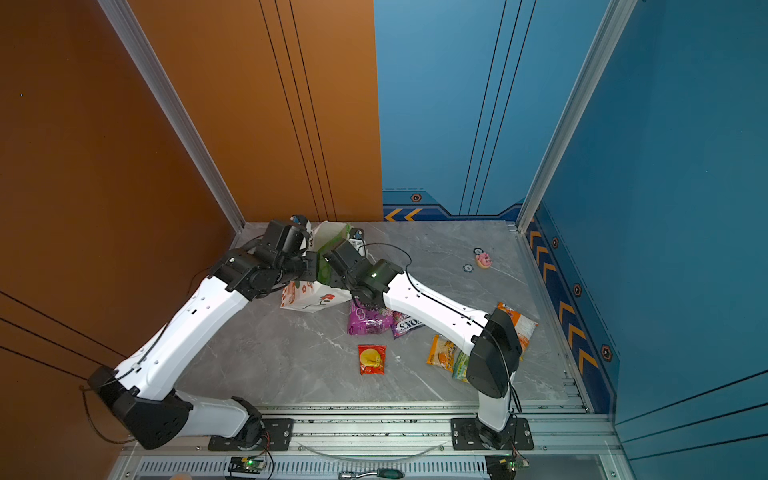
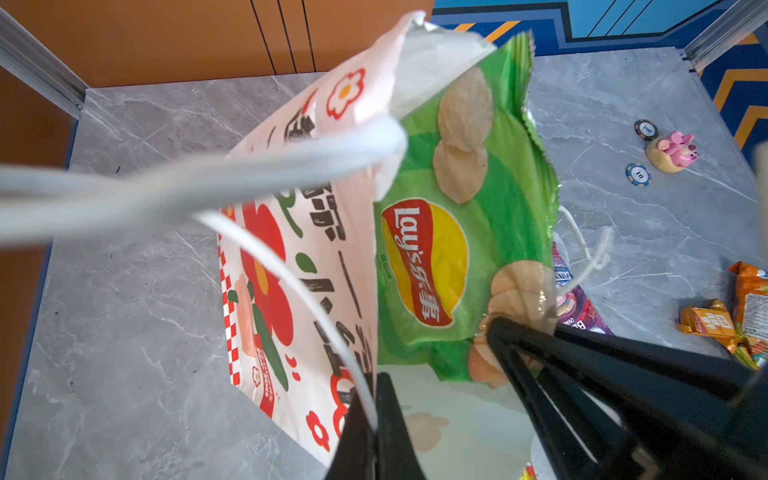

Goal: Place the snacks into the paper bag
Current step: 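Lower the chip bag into the paper bag held by the left gripper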

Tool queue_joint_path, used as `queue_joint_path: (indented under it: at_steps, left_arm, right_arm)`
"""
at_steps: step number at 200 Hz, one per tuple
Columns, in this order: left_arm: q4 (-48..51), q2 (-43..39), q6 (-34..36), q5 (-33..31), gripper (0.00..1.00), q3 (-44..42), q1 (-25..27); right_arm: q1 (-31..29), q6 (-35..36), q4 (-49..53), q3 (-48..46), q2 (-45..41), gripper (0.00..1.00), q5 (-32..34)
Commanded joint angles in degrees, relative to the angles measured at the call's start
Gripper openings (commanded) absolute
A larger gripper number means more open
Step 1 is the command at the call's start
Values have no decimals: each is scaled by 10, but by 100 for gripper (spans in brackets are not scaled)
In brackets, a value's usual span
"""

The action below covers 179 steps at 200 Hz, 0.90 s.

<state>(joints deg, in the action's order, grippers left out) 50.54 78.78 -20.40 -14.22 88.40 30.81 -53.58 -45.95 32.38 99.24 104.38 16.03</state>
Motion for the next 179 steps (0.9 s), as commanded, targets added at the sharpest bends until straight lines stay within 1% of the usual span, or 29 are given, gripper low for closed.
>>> queue_joint_path:
  at_steps: [1,19,36,86,113,149,161,179]
  left_arm:
    - [-17,-17,10,18,0,-5,-4]
    - [-18,-15,9,23,0,-7,-8]
    - [-19,-13,9,30,0,-7,-10]
    - [-36,-23,15,57,0,-18,-10]
    - [-47,-34,18,57,0,-27,-10]
    - [-46,-31,15,46,0,-30,-18]
    - [-45,-31,10,43,0,-32,-21]
    - [-45,-30,6,38,0,-35,-28]
  right_arm:
    - [2,-22,-29,-10,2,1,-7]
    - [3,-30,-31,-19,0,1,-1]
    - [3,-33,-42,-24,-1,1,-10]
    - [34,-65,-57,-27,21,2,-78]
    - [45,-72,-56,-25,29,6,-92]
    - [46,-68,-51,-24,25,16,-90]
    - [46,-63,-49,-23,21,22,-90]
    - [45,-52,-45,-20,10,34,-87]
